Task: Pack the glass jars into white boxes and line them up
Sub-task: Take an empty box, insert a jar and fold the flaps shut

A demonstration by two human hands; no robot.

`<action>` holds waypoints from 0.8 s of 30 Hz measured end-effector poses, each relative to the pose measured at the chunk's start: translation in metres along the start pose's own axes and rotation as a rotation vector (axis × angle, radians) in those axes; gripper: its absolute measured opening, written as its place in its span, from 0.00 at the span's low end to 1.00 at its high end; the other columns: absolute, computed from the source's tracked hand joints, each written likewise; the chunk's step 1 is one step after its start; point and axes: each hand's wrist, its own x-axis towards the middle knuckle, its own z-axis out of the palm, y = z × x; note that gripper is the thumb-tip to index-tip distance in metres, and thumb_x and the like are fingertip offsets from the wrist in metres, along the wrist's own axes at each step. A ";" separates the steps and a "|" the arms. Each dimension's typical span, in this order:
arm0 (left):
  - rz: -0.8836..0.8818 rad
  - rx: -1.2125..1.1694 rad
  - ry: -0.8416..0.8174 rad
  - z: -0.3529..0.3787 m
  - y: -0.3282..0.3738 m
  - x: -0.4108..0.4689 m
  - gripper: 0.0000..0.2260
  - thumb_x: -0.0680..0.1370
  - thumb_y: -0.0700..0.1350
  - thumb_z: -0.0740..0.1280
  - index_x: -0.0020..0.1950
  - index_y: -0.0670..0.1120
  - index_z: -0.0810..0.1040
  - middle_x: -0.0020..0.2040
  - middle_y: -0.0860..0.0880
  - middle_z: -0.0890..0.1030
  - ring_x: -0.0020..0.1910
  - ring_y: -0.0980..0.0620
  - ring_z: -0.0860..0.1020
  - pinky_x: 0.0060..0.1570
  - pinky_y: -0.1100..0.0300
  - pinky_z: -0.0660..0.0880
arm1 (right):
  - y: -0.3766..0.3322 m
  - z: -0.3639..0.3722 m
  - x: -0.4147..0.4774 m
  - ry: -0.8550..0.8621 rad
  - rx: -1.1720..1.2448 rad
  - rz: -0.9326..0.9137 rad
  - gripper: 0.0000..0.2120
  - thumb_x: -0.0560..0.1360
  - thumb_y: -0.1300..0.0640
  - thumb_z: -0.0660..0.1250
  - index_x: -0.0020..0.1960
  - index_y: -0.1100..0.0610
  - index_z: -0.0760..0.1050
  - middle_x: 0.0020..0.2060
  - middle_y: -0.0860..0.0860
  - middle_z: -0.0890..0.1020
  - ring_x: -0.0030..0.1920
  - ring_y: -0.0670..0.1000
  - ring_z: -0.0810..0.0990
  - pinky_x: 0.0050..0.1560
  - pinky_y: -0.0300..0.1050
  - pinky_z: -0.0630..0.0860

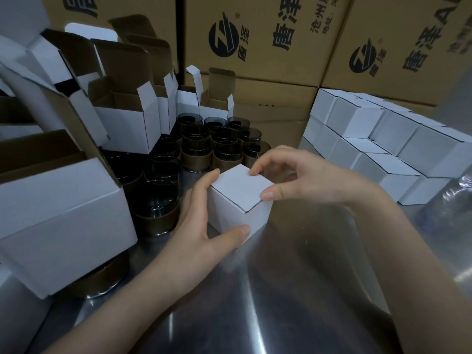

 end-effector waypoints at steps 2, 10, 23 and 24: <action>0.002 0.004 -0.001 0.000 -0.001 0.000 0.42 0.61 0.60 0.70 0.71 0.69 0.54 0.73 0.60 0.61 0.73 0.60 0.62 0.75 0.50 0.62 | 0.002 -0.001 0.000 0.025 0.020 0.009 0.14 0.70 0.57 0.76 0.53 0.46 0.79 0.51 0.46 0.77 0.49 0.51 0.78 0.51 0.41 0.75; 0.011 -0.008 0.016 -0.001 -0.004 0.002 0.40 0.61 0.58 0.70 0.69 0.69 0.55 0.72 0.58 0.64 0.72 0.61 0.64 0.74 0.51 0.62 | 0.002 -0.001 0.001 0.025 0.056 0.021 0.09 0.76 0.60 0.70 0.54 0.50 0.80 0.53 0.52 0.81 0.48 0.57 0.82 0.53 0.52 0.80; 0.019 -0.024 0.058 -0.002 -0.002 0.002 0.35 0.67 0.46 0.68 0.72 0.60 0.61 0.70 0.53 0.68 0.66 0.59 0.72 0.68 0.54 0.71 | -0.008 0.022 0.003 0.016 -0.246 0.031 0.29 0.67 0.42 0.76 0.60 0.43 0.64 0.54 0.41 0.69 0.48 0.43 0.72 0.44 0.38 0.70; 0.025 -0.022 0.069 -0.002 -0.002 0.002 0.33 0.68 0.46 0.67 0.72 0.59 0.63 0.69 0.53 0.69 0.65 0.61 0.73 0.66 0.57 0.72 | -0.008 0.021 0.002 0.030 -0.264 0.020 0.28 0.67 0.42 0.76 0.60 0.43 0.65 0.54 0.43 0.70 0.49 0.44 0.72 0.45 0.39 0.71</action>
